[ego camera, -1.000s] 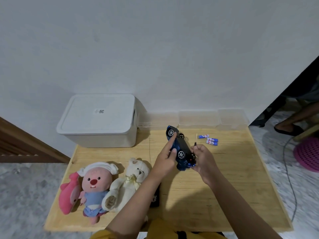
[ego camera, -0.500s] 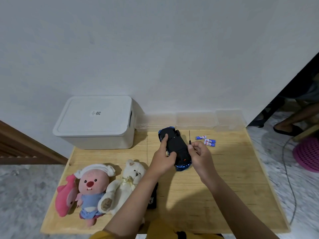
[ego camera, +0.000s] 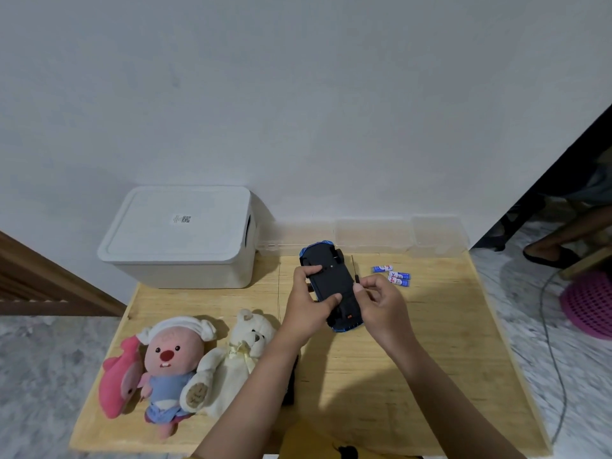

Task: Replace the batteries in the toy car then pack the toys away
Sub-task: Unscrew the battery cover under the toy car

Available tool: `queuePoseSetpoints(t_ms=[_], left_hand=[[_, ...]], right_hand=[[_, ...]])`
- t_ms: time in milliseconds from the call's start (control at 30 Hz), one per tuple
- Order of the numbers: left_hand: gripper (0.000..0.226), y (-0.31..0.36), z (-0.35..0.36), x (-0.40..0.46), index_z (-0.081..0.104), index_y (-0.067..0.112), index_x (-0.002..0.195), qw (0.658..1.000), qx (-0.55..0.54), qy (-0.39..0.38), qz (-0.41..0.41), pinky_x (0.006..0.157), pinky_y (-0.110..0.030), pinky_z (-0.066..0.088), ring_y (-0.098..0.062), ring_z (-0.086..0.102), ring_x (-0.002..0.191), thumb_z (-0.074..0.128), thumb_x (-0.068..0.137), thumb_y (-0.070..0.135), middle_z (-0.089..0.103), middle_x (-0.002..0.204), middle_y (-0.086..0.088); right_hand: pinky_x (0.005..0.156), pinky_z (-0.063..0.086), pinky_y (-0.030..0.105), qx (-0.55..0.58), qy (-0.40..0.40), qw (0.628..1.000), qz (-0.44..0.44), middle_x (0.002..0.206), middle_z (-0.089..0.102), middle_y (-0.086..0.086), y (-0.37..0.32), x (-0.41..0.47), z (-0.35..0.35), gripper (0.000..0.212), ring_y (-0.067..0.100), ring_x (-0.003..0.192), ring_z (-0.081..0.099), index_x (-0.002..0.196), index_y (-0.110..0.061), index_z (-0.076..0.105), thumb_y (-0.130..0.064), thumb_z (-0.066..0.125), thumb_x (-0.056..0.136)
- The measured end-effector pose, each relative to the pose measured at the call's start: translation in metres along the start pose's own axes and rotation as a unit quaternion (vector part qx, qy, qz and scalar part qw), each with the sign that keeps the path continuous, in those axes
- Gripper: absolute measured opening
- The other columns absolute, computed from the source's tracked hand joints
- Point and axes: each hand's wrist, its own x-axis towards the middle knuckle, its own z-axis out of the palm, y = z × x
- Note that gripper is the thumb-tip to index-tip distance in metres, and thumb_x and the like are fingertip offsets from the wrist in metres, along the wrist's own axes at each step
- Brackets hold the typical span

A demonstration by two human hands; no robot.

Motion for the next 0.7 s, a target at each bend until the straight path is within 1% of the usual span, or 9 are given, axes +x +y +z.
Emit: queuePoseSetpoints(t_ms=[67, 133, 200, 233, 333, 400, 500, 600, 700], left_hand=[[0.052, 0.002, 0.001, -0.002, 0.042, 0.024, 0.116, 1.000, -0.013, 0.005, 0.005, 0.079, -0.033, 0.057, -0.008, 0.055, 0.097, 0.071, 0.079, 0.001, 0.054, 0.107, 0.000], [0.052, 0.007, 0.000, -0.004, 0.042, 0.025, 0.113, 1.000, -0.024, 0.009, 0.010, 0.080, -0.035, 0.057, -0.008, 0.056, 0.096, 0.071, 0.078, -0.001, 0.055, 0.109, -0.004], [0.052, 0.010, -0.001, -0.005, 0.042, 0.029, 0.108, 0.999, -0.035, 0.009, 0.014, 0.081, -0.039, 0.057, -0.012, 0.058, 0.096, 0.072, 0.078, -0.001, 0.056, 0.111, -0.009], [0.052, 0.013, -0.001, -0.006, 0.042, 0.031, 0.105, 0.999, -0.036, 0.007, 0.017, 0.082, -0.039, 0.057, -0.014, 0.059, 0.097, 0.072, 0.077, -0.002, 0.056, 0.111, -0.010], [0.054, 0.021, -0.002, -0.009, 0.041, 0.037, 0.099, 0.999, -0.031, 0.006, 0.030, 0.085, -0.045, 0.056, -0.021, 0.059, 0.103, 0.072, 0.077, -0.001, 0.056, 0.110, -0.007], [0.054, 0.027, -0.002, -0.012, 0.040, 0.039, 0.097, 0.999, -0.028, -0.001, 0.036, 0.085, -0.048, 0.055, -0.024, 0.061, 0.103, 0.072, 0.077, 0.000, 0.055, 0.109, -0.005], [0.054, 0.036, -0.001, -0.019, 0.038, 0.038, 0.097, 0.998, -0.025, -0.015, 0.048, 0.083, -0.047, 0.056, -0.026, 0.064, 0.098, 0.070, 0.079, -0.002, 0.054, 0.106, 0.000], [0.051, 0.044, 0.000, -0.027, 0.037, 0.032, 0.102, 0.997, -0.023, -0.025, 0.063, 0.078, -0.037, 0.058, -0.019, 0.063, 0.094, 0.069, 0.081, -0.002, 0.053, 0.103, 0.006], [0.050, 0.052, 0.000, -0.033, 0.036, 0.024, 0.108, 0.997, -0.016, -0.020, 0.073, 0.075, -0.028, 0.058, 0.000, 0.058, 0.086, 0.068, 0.081, -0.003, 0.051, 0.101, 0.008]], right_hand=[[0.066, 0.050, 0.023, -0.036, 0.032, 0.998, -0.034, 0.077, 0.065, -0.006, -0.005, 0.000, -0.004, 0.009, 0.006, 0.075, 0.063, 0.082, -0.018, 0.056, -0.014, 0.062, 0.088], [0.063, 0.046, 0.015, -0.055, 0.072, 0.992, -0.083, 0.071, 0.061, -0.013, -0.011, 0.000, -0.008, 0.011, 0.001, 0.067, 0.061, 0.082, -0.017, 0.058, -0.009, 0.064, 0.086], [0.059, 0.045, 0.008, -0.052, 0.088, 0.986, -0.130, 0.070, 0.063, -0.012, -0.017, 0.001, -0.013, 0.011, -0.001, 0.066, 0.062, 0.083, -0.015, 0.064, -0.004, 0.066, 0.084], [0.060, 0.047, 0.008, -0.042, 0.088, 0.985, -0.144, 0.072, 0.065, -0.008, -0.020, 0.001, -0.015, 0.013, 0.001, 0.068, 0.063, 0.085, -0.016, 0.066, -0.004, 0.067, 0.083], [0.061, 0.051, 0.016, 0.026, 0.085, 0.988, -0.126, 0.077, 0.070, -0.001, -0.033, -0.001, -0.020, 0.017, 0.009, 0.065, 0.064, 0.085, -0.021, 0.068, -0.004, 0.069, 0.082], [0.065, 0.053, 0.018, 0.090, 0.086, 0.987, -0.105, 0.077, 0.071, -0.002, -0.043, -0.003, -0.021, 0.017, 0.006, 0.066, 0.065, 0.085, -0.019, 0.069, -0.002, 0.068, 0.082], [0.069, 0.057, 0.025, 0.150, 0.087, 0.980, -0.098, 0.077, 0.071, 0.001, -0.053, -0.004, -0.022, 0.013, 0.010, 0.069, 0.067, 0.089, -0.014, 0.069, -0.002, 0.066, 0.084], [0.069, 0.057, 0.025, 0.129, 0.097, 0.979, -0.125, 0.076, 0.069, 0.001, -0.057, -0.006, -0.021, 0.010, 0.013, 0.067, 0.067, 0.093, -0.013, 0.066, -0.006, 0.060, 0.090], [0.069, 0.055, 0.022, 0.081, 0.112, 0.976, -0.171, 0.076, 0.068, -0.004, -0.058, -0.008, -0.020, 0.010, 0.009, 0.071, 0.068, 0.096, -0.014, 0.062, -0.016, 0.054, 0.092]])
